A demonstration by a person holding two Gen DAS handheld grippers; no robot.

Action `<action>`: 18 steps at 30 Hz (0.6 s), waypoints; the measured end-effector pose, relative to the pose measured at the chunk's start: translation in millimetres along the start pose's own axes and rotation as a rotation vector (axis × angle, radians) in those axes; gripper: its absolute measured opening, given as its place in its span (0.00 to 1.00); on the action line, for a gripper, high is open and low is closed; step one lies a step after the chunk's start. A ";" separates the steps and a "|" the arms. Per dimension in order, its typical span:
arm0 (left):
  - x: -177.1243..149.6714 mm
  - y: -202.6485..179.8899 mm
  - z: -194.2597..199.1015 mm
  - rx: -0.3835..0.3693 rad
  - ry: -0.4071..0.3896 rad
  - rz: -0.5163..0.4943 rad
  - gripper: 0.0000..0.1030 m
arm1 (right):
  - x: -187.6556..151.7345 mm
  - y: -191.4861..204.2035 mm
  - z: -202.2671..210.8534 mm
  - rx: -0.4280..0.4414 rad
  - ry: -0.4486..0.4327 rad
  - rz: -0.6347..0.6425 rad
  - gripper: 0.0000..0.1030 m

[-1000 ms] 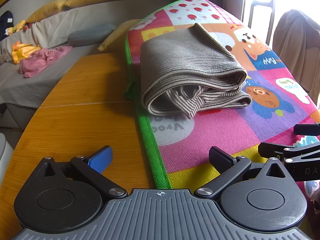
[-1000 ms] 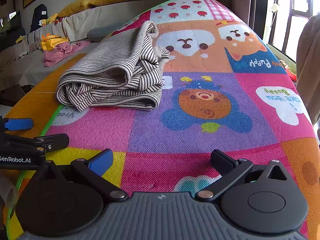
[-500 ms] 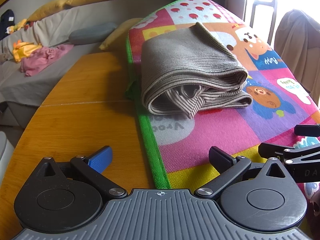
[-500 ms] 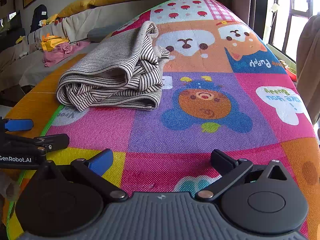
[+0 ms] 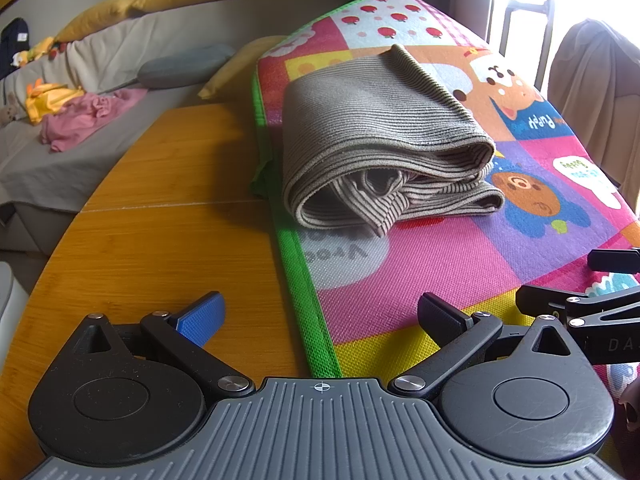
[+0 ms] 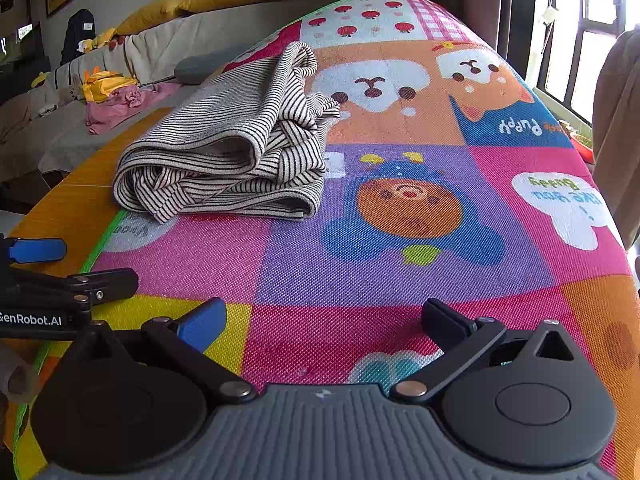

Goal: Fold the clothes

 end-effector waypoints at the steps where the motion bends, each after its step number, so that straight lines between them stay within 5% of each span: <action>1: 0.0 0.0 0.0 0.000 0.000 0.000 1.00 | -0.1 0.2 0.2 0.000 0.000 0.000 1.00; 18: 0.2 -0.5 -0.2 0.003 -0.003 -0.002 1.00 | 0.4 2.3 -1.1 -0.006 0.002 0.004 1.00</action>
Point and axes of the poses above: each gripper's, at about its wrist camera, not at the fingertips, and z roughly against the way its jaws point, y to its left, x to its top, the point moved 6 cm from there along -z, roughly the way its jaws point, and after that the axes turned 13 degrees about -y, right-handed, at the moved point
